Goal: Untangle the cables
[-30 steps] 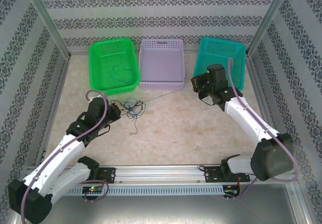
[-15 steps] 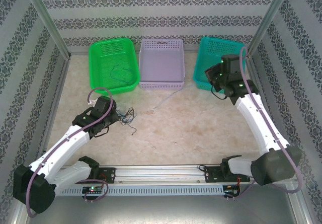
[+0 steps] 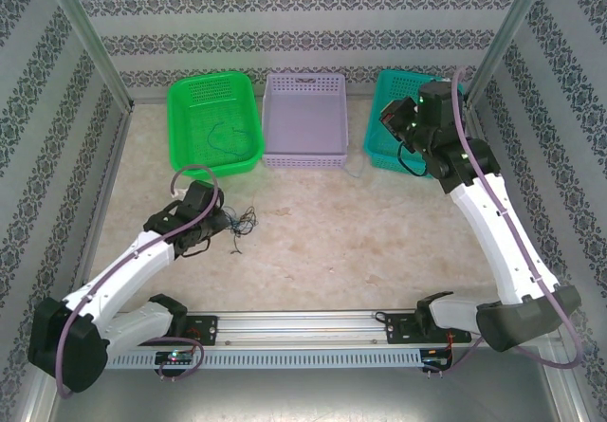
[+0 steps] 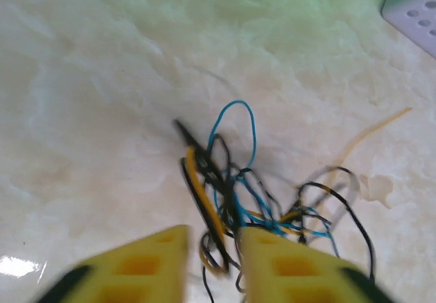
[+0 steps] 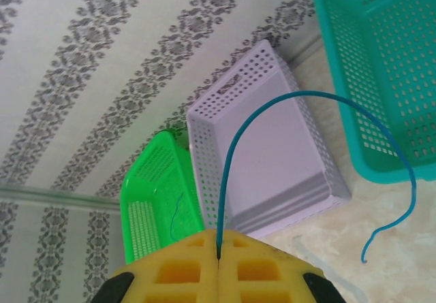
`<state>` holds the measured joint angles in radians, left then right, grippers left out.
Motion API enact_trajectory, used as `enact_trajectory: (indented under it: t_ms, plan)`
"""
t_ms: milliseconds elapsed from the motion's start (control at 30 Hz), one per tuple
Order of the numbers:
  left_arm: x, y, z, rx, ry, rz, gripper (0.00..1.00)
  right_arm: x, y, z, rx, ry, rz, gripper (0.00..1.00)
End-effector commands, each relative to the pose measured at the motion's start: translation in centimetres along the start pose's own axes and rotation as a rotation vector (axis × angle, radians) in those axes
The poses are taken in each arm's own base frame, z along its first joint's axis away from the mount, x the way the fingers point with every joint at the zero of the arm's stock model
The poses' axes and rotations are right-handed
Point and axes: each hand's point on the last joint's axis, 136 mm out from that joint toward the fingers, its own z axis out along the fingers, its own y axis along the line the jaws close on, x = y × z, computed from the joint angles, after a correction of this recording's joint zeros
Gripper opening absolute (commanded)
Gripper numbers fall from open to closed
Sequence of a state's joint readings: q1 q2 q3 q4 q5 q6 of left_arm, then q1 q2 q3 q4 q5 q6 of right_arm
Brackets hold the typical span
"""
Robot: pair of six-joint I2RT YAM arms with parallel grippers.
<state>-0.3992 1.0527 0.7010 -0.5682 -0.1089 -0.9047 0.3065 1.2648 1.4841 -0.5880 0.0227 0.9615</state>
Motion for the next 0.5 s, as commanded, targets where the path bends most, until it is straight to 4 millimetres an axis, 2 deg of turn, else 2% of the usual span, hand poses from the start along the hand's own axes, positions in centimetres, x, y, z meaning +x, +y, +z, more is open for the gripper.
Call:
enact_trajectory:
  t_ms: [0, 100, 233, 333, 467]
  plan:
    - [-2.1, -2.6, -1.4, 0.075, -0.029, -0.107, 0.61, 0.0, 0.8, -0.1, -0.008, -0.011, -0.063, 0.00]
    - [-3.9, -4.4, -3.6, 0.121, -0.052, -0.190, 0.76, 1.4, 2.8, 0.4, -0.090, 0.035, -0.103, 0.00]
    - [-6.0, -6.8, -6.3, 0.198, -0.069, -0.289, 0.76, 3.6, 5.9, 0.8, -0.220, 0.095, -0.193, 0.00]
    - [-7.5, -9.2, -8.1, 0.285, -0.072, -0.319, 0.73, 5.6, 8.0, 1.2, -0.330, 0.159, -0.324, 0.00]
    - [-9.4, -11.9, -10.2, 0.360, -0.087, -0.296, 0.69, 8.4, 9.6, 1.1, -0.461, 0.253, -0.527, 0.00]
